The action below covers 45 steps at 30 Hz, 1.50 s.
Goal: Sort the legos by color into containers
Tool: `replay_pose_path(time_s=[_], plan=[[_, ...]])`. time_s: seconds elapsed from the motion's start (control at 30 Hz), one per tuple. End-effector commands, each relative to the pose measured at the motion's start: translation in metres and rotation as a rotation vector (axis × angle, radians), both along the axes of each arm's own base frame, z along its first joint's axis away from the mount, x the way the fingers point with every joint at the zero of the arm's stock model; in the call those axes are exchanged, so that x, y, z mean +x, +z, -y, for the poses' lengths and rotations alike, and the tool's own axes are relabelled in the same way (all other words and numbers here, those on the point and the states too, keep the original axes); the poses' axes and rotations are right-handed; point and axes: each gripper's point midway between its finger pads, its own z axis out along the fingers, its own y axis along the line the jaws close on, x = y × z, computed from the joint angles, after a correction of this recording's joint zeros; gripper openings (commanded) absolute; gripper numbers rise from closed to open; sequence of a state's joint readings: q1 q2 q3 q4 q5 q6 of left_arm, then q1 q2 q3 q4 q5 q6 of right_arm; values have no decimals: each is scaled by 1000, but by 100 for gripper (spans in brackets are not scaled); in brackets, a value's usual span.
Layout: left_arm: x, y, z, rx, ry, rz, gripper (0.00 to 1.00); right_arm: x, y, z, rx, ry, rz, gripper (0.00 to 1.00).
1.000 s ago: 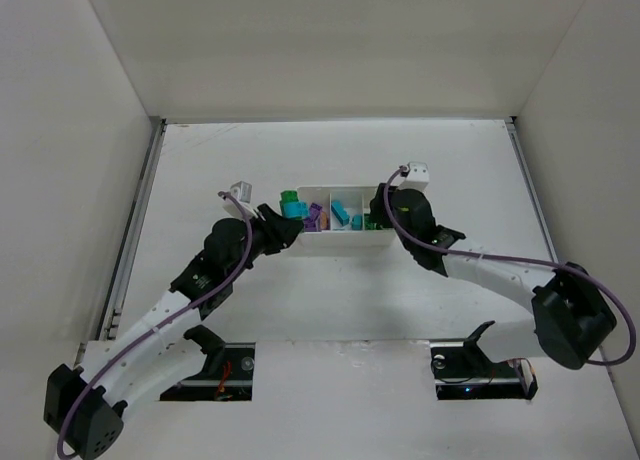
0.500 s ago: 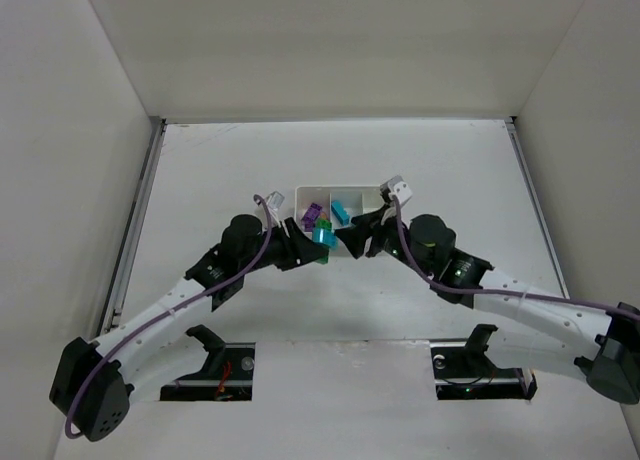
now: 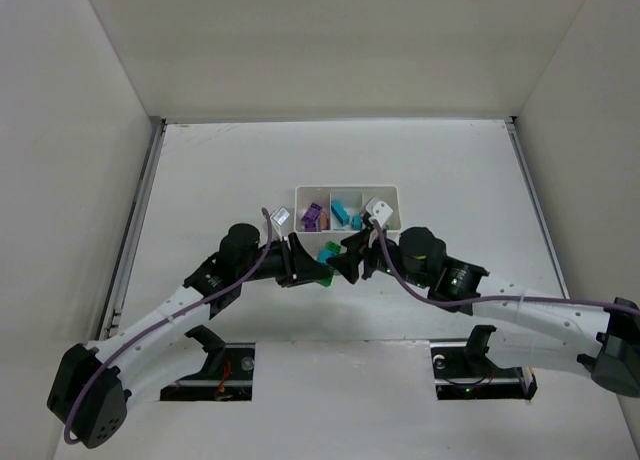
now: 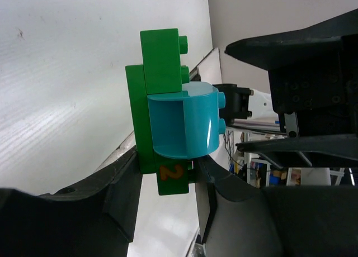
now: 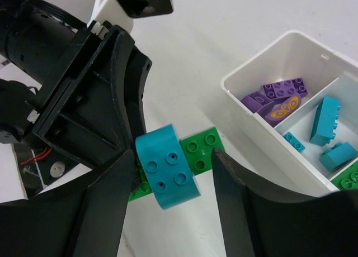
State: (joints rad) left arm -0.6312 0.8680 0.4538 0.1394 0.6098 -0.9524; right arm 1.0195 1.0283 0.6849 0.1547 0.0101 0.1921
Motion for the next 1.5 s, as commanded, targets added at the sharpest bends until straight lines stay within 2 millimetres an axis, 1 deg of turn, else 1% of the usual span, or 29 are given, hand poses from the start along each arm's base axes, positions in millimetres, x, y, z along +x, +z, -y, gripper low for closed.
replay_pose_path(time_s=[0.0, 0.1, 0.27, 0.5, 0.6, 0.7, 0.8, 0.87, 0.93, 1.0, 1.13, 1.2, 1.33, 1.47], plan=[[-9, 21, 4, -85, -52, 43, 19, -5, -4, -2, -14, 16, 11, 62], [-7, 22, 4, -89, -52, 39, 19, -7, -12, -7, -26, 26, -10, 59], [-4, 22, 5, -91, -51, 36, 19, -9, -21, -12, -54, 29, -17, 59], [-5, 26, 5, -105, -52, 50, 19, -10, -31, -20, -78, 43, -37, 48], [-7, 27, 5, -107, -54, 66, 19, -9, -38, -21, -109, 39, -47, 46], [-7, 32, 5, -115, -51, 79, 19, -11, -38, -23, -104, 48, -59, 39], [-6, 32, 3, -115, -40, 95, 19, -11, -32, -21, -91, 46, -54, 26], [-3, 29, 2, -108, -24, 93, 18, -12, -23, -17, -55, 36, -43, 22], [-1, 27, 1, -103, -19, 84, 18, -14, -10, -14, 5, 35, -39, 20], [-1, 23, 1, -97, -13, 85, 18, -10, 3, -5, 54, 5, -20, 21], [11, 23, -3, -100, 36, 83, 16, -2, 21, 16, 147, -47, -18, 21], [15, 19, -6, -98, 53, 81, 16, 1, 25, 24, 181, -63, -15, 21], [29, 16, -10, -104, 100, 59, 16, 6, 29, 32, 224, -87, -33, 22], [34, 13, -9, -110, 112, 55, 16, 17, 29, 39, 244, -136, -44, 23]])
